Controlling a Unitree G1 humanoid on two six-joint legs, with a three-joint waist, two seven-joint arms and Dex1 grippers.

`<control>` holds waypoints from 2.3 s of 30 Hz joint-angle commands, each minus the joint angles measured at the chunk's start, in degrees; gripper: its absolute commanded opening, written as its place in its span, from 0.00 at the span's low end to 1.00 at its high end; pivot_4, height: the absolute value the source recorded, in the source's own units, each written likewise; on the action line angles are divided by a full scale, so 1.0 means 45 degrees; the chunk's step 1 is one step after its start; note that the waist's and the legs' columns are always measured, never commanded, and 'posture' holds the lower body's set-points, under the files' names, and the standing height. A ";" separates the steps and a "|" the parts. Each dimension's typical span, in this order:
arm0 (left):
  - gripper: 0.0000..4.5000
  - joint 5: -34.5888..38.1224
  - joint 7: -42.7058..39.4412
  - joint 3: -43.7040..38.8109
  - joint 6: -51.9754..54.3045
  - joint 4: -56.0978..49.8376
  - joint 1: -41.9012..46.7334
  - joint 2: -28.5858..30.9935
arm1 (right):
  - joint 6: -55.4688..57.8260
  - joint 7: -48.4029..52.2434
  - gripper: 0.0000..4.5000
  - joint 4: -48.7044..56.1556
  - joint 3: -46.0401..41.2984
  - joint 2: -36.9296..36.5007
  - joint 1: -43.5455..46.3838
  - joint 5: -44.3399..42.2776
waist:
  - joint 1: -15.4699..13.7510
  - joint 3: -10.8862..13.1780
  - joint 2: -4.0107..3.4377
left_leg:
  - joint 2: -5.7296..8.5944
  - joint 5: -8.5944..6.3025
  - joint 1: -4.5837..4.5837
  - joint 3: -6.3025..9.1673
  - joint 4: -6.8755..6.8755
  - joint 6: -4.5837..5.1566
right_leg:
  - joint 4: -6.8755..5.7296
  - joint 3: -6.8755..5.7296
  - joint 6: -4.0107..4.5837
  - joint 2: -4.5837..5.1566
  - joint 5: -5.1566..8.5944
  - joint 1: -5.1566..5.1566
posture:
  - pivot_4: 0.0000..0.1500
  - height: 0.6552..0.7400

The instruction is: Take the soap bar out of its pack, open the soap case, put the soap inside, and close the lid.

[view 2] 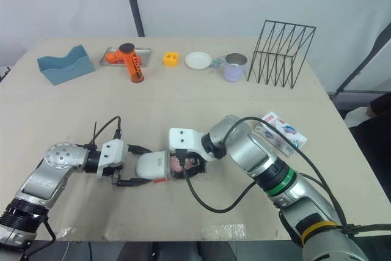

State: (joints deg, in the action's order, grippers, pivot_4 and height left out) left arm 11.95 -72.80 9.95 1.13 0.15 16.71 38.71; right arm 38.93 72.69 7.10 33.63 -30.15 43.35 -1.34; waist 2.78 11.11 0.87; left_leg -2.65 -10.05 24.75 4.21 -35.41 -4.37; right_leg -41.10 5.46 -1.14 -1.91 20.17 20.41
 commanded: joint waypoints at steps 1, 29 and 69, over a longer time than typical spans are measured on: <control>0.83 0.0028 0.0029 0.0053 -0.0172 0.0006 0.0201 -0.0068 | -0.0173 0.0189 0.99 0.0539 -0.0158 -0.0217 0.0183 -0.0203 | -0.0001 0.0000 0.0000 | 0.0001 0.0000 0.0000 0.0000 0.0000 0.0000 | 0.0000 0.0000 0.0000 0.0000 0.0000 0.0000 | 1.00 1.00; 0.83 0.0050 -0.0173 0.0187 -0.0410 0.0435 0.0595 -0.0252 | -0.2316 -0.0466 0.01 0.0417 -0.0965 -0.1192 -0.1382 -0.0653 | -0.0008 0.0000 0.0000 | 0.0006 0.0000 -0.0001 0.0004 -0.0005 -0.0001 | 0.0001 -0.0001 -0.0004 0.0003 0.0002 -0.0010 | 1.00 1.00; 0.83 0.0301 0.0855 -0.0179 -0.1030 0.0231 0.0318 -0.0768 | -0.2998 0.0221 0.01 0.0132 -0.4437 -0.3095 -0.2904 -0.2830 | -0.0005 0.0000 0.0000 | 0.0015 0.0000 0.0003 0.0008 -0.0005 0.0000 | 0.0004 0.0003 -0.0013 0.0006 0.0007 -0.0012 | 1.00 1.00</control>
State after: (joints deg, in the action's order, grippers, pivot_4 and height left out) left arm 11.75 -69.43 10.86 -2.41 2.84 18.06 35.26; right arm 24.79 73.54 7.00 15.54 -44.03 29.99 -12.59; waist 2.75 11.11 0.88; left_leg -2.59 -10.05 24.77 4.24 -35.43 -4.37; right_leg -41.08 5.47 -1.20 -1.88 20.21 20.35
